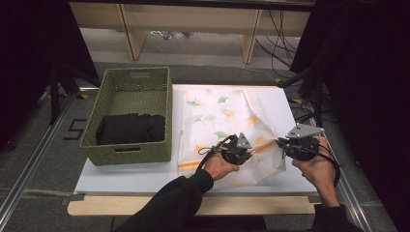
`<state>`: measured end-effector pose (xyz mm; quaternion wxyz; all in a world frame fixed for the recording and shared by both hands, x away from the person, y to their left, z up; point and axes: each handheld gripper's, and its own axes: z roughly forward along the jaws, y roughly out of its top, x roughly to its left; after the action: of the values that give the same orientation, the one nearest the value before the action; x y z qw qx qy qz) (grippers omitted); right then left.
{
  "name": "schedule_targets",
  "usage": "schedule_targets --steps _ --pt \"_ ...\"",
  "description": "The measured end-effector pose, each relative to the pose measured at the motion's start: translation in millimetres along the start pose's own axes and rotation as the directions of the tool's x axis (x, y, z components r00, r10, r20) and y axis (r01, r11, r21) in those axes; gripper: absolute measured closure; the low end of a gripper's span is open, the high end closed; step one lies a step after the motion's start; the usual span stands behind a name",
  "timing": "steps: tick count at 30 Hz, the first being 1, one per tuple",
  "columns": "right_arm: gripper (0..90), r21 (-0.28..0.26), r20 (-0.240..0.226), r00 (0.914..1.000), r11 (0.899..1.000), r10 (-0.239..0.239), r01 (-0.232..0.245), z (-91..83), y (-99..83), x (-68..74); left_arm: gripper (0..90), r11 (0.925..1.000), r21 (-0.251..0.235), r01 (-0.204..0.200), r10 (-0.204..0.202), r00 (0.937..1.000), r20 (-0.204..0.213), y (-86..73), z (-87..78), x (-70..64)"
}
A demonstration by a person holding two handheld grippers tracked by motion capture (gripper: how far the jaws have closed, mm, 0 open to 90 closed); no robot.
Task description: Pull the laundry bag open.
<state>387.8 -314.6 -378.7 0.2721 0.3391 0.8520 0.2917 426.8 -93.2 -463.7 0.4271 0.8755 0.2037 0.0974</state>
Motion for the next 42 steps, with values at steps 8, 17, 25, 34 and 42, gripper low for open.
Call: schedule_targets --steps 8,17,25,34,42 --pt "86.5 -0.002 -0.014 0.9999 1.0 0.002 -0.002 2.1 -6.3 -5.3 89.9 0.9992 0.038 -0.015 0.015 0.9999 -0.003 -4.6 2.0 1.6" --pt "86.5 0.005 -0.014 0.9991 0.999 0.04 -0.04 0.5 -6.2 -1.4 89.8 0.9988 0.049 0.0 0.001 1.0 -0.005 -5.8 6.3 3.7" --pt "86.5 -0.019 -0.042 0.999 1.0 0.018 -0.019 1.4 -4.8 -2.0 86.2 0.9962 0.083 -0.025 0.023 0.9994 0.027 -4.0 14.8 6.0" --pt "86.4 -0.031 -0.063 0.998 0.999 0.012 -0.014 2.1 -2.4 0.7 83.4 0.9974 0.069 0.018 -0.02 0.9992 0.035 2.8 20.6 7.4" --pt "86.4 -0.032 -0.077 0.9968 0.999 0.021 -0.024 3.1 -2.1 1.2 79.3 0.9955 0.056 0.077 -0.079 0.9958 0.046 4.1 22.5 7.8"
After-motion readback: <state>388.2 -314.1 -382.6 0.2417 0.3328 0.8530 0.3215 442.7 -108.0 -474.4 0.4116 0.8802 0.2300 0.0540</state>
